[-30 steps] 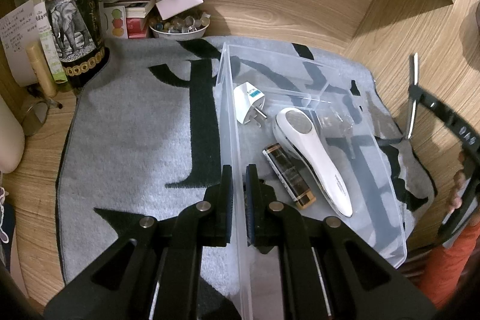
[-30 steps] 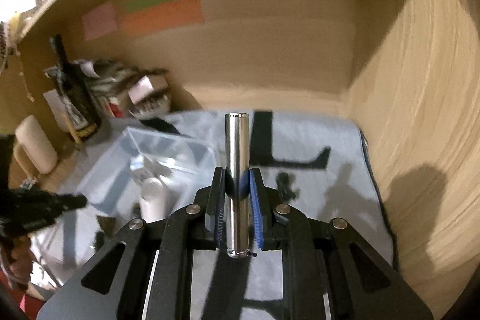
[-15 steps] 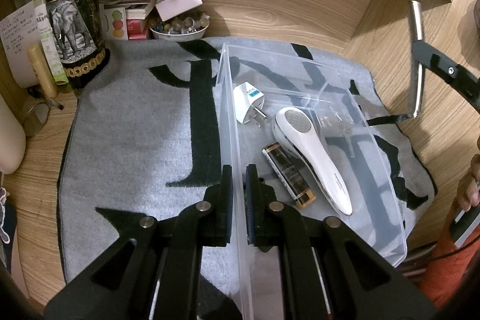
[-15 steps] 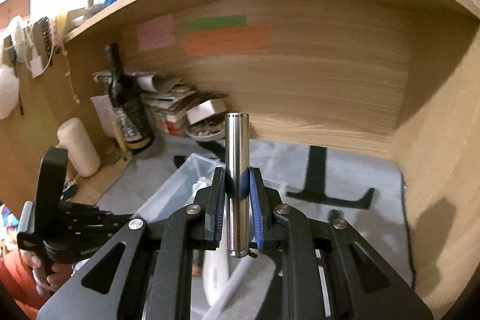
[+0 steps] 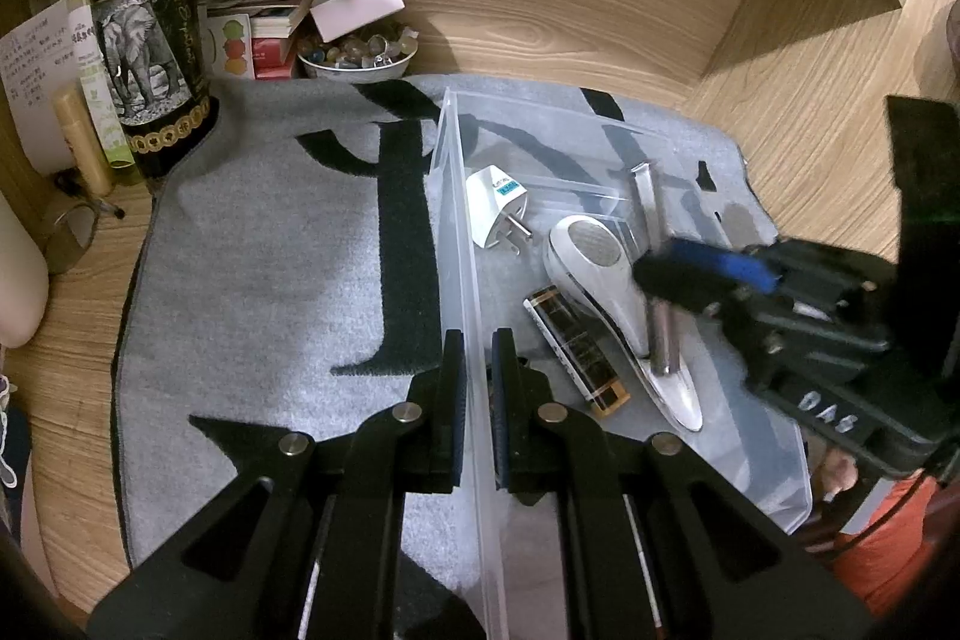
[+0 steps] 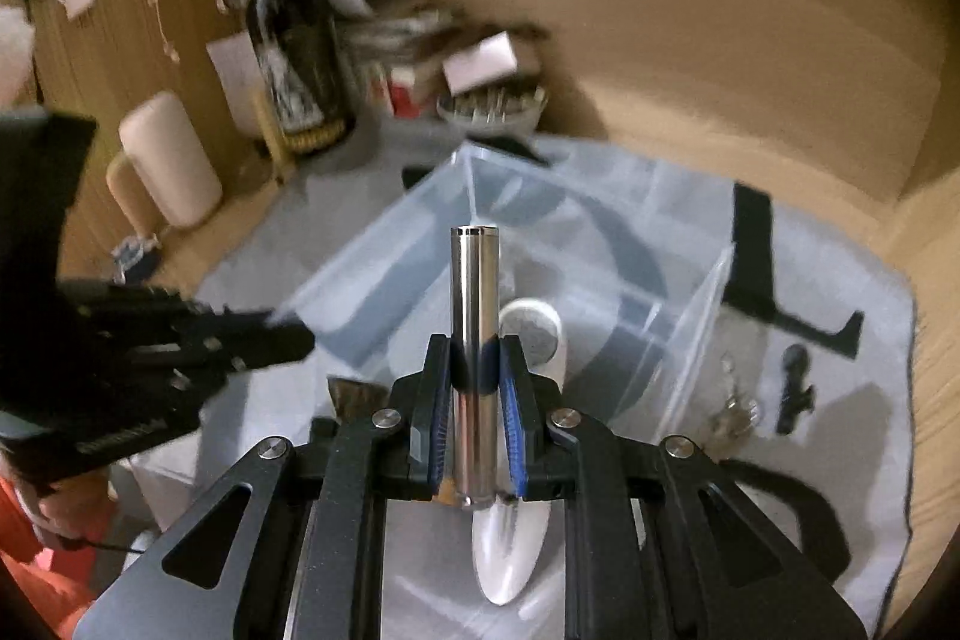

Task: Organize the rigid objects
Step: 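Lift the chrome rod into the clear box and open the right gripper, then grasp the keys by their ring with the right gripper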

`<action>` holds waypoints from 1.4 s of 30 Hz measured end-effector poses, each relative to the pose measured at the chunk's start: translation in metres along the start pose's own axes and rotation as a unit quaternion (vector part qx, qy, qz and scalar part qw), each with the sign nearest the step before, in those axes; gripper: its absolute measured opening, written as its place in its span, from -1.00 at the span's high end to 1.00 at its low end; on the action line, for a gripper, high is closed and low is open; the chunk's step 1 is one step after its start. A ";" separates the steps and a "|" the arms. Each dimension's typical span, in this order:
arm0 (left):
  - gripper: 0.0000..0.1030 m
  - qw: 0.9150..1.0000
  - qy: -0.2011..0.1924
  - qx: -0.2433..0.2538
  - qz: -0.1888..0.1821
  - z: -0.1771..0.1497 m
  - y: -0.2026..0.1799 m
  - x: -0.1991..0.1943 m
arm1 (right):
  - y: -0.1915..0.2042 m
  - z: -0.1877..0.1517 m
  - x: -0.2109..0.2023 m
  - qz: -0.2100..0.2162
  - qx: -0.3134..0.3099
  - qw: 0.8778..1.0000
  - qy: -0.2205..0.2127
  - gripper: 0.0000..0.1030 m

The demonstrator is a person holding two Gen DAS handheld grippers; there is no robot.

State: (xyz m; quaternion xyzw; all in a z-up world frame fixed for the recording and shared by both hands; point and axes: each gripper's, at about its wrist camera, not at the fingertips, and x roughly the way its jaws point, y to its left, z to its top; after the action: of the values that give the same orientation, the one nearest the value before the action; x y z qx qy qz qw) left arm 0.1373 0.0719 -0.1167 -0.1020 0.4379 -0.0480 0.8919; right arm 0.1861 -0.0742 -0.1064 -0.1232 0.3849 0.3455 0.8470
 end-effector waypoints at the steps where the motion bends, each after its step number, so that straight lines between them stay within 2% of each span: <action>1: 0.85 1.000 0.000 0.000 0.000 0.000 0.000 0.000 | 0.000 -0.001 0.003 0.004 0.000 1.000 0.006 0.72; 6: 0.85 1.000 0.002 0.000 -0.003 0.000 0.002 0.001 | 0.001 -0.003 0.014 0.008 -0.001 0.999 0.034 0.71; 10: 0.85 1.000 0.004 0.002 -0.003 0.000 0.002 0.003 | 0.001 -0.003 0.011 0.002 -0.002 1.000 0.031 0.70; 12: 0.85 1.000 0.005 0.002 -0.003 0.000 0.003 0.004 | 0.001 -0.002 0.009 0.005 0.000 0.999 0.032 0.58; 14: 0.85 1.000 0.005 0.000 -0.004 0.001 0.004 0.005 | 0.000 -0.002 0.006 0.004 0.004 1.000 0.028 0.34; 18: 0.85 1.000 0.005 0.001 -0.003 0.000 0.004 0.005 | -0.004 0.000 -0.005 -0.003 0.010 1.000 0.013 0.19; 20: 0.85 1.000 0.005 0.001 -0.003 0.000 0.003 0.005 | -0.008 0.002 -0.013 -0.006 0.015 1.000 0.004 0.01; 23: 0.85 1.000 0.005 0.003 -0.002 0.000 0.003 0.005 | -0.018 0.006 -0.031 -0.026 0.025 0.999 -0.026 -0.21; 25: 0.85 1.000 0.005 0.003 -0.002 0.000 0.003 0.005 | -0.027 0.008 -0.043 -0.048 0.032 0.997 -0.045 -0.26; 30: 0.86 1.000 0.001 0.004 0.000 -0.001 0.002 0.002 | -0.060 0.013 -0.067 -0.095 0.054 0.992 -0.070 -0.27; 34: 0.87 1.000 0.001 0.001 0.000 -0.002 0.003 0.002 | -0.084 0.010 -0.071 -0.119 0.076 0.988 -0.068 -0.27; 40: 0.88 1.000 0.003 0.003 0.006 -0.001 0.001 0.002 | -0.109 -0.010 -0.047 -0.142 0.097 0.985 -0.026 -0.27; 42: 0.88 1.000 0.004 0.004 0.008 -0.001 0.000 0.002 | -0.114 -0.018 -0.035 -0.136 0.099 0.986 -0.008 -0.27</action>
State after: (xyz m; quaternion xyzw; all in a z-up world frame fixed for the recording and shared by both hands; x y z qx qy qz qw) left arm 0.1377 0.0711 -0.1190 -0.0949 0.4422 -0.0424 0.8908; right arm 0.2369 -0.1834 -0.0988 -0.0874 0.3900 0.1883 0.8971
